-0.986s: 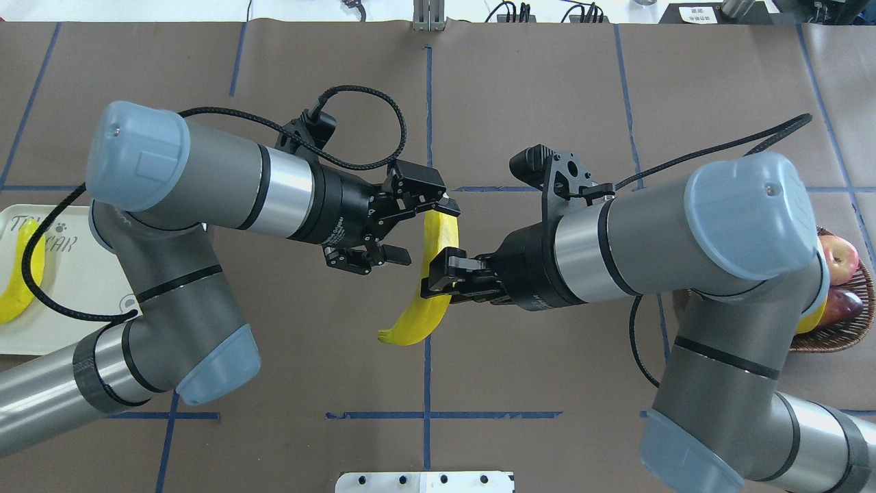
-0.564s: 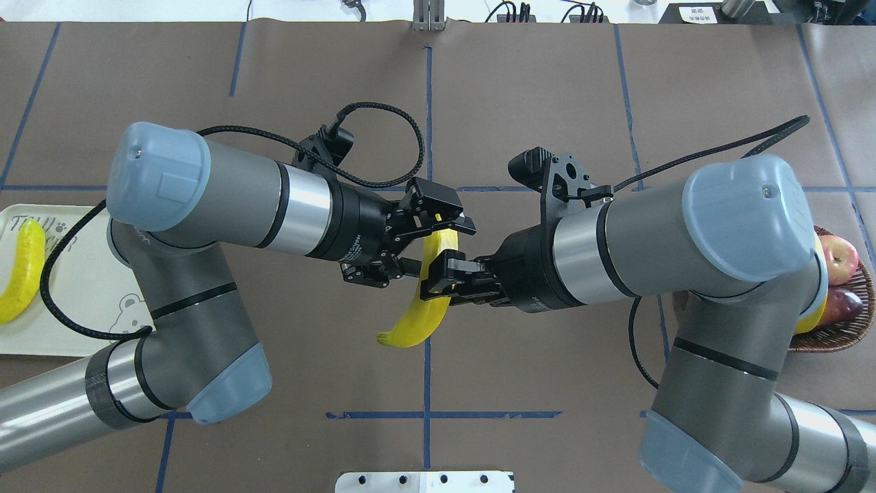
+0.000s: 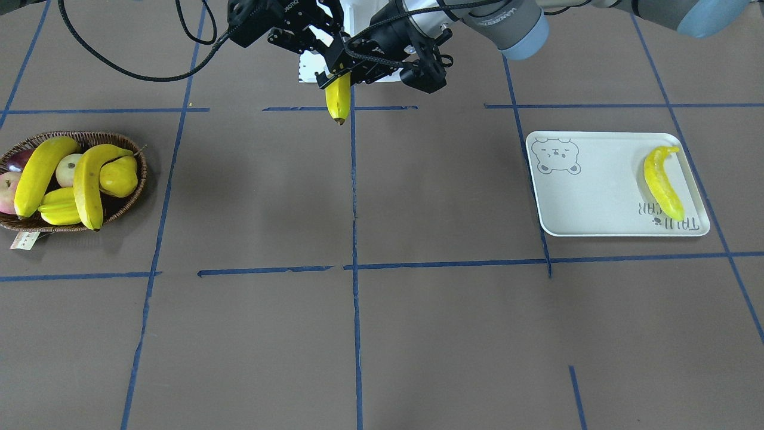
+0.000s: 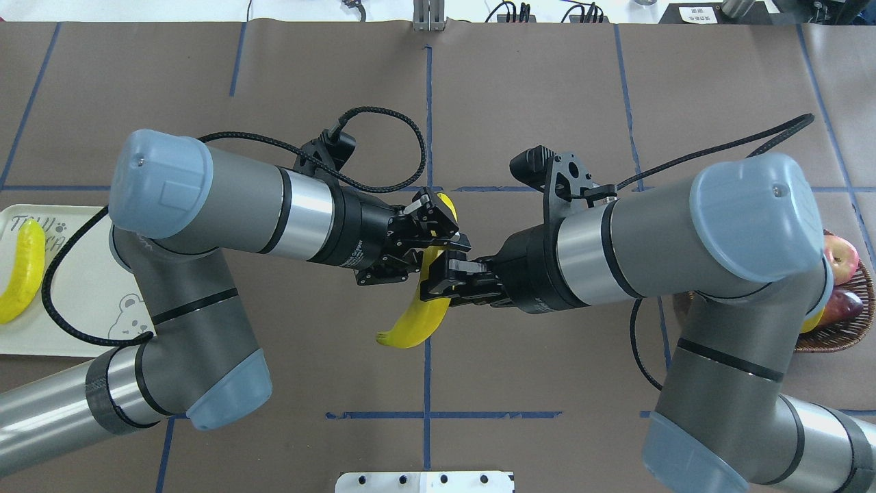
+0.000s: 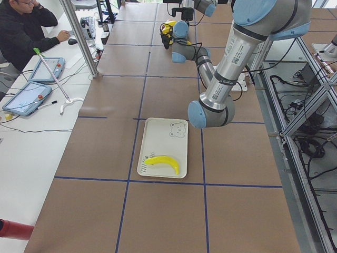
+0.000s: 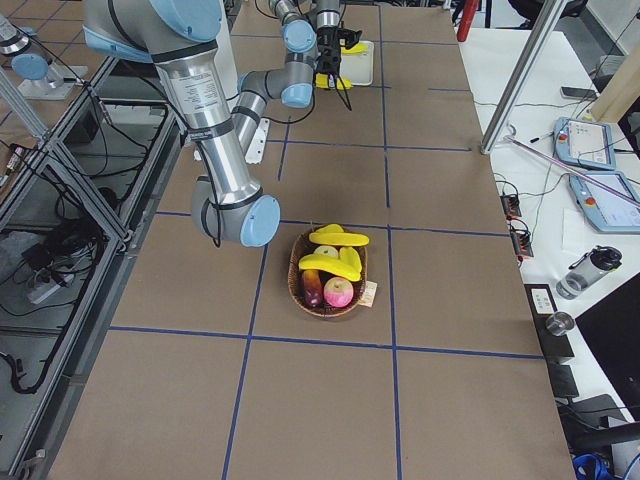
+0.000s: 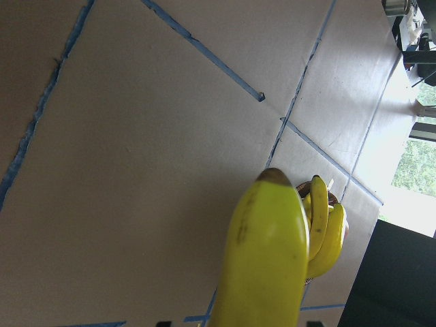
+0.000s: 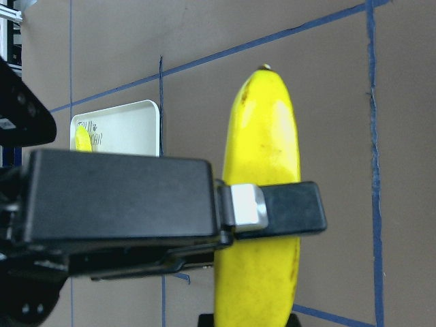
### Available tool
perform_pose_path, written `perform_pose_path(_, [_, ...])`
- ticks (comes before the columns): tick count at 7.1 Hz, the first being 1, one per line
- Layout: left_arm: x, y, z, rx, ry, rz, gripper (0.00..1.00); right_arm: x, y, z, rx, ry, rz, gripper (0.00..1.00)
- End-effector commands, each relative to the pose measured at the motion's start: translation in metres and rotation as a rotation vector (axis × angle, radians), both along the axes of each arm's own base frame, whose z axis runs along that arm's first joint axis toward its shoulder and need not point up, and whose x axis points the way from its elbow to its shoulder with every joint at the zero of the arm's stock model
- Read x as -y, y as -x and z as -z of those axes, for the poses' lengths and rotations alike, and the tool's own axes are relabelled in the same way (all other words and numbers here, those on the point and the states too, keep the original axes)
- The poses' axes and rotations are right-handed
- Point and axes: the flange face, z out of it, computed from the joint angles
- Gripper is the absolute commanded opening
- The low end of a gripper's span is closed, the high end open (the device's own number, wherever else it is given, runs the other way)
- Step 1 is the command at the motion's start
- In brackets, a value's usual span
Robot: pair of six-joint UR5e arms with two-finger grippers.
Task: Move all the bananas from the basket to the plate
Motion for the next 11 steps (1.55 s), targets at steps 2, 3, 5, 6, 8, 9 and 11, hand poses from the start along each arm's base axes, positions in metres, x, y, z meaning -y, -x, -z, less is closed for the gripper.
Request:
perform_pose_path(2, [0.001,0.001,-0.004,0.01,0.005,0.0,0.0,-0.004,-0.014,0.006,0.021,-0.01,-0.005,1.0])
perform_pose_path(3, [0.009,0.006,-0.009,0.02,0.011,0.017,0.0,-0.007,-0.021,0.009,0.033,-0.016,-0.004,1.0])
perform_pose_path(5, [0.042,0.034,-0.061,0.111,0.005,0.038,0.0,0.0,-0.033,0.0,0.018,-0.008,-0.025,1.0])
perform_pose_path(6, [0.064,0.062,-0.094,0.188,0.045,0.086,0.0,0.002,-0.043,-0.007,0.002,0.001,-0.041,1.0])
perform_pose_path(8, [0.08,0.111,-0.173,0.378,0.028,0.134,0.0,0.005,-0.057,-0.027,-0.029,0.02,-0.062,1.0])
perform_pose_path(9, [0.072,0.149,-0.233,0.542,-0.046,0.115,0.0,0.01,-0.062,-0.039,-0.051,0.032,-0.076,1.0])
perform_pose_path(11, [0.053,0.196,-0.338,0.756,-0.122,0.06,0.0,0.015,-0.065,-0.046,-0.065,0.04,-0.091,1.0])
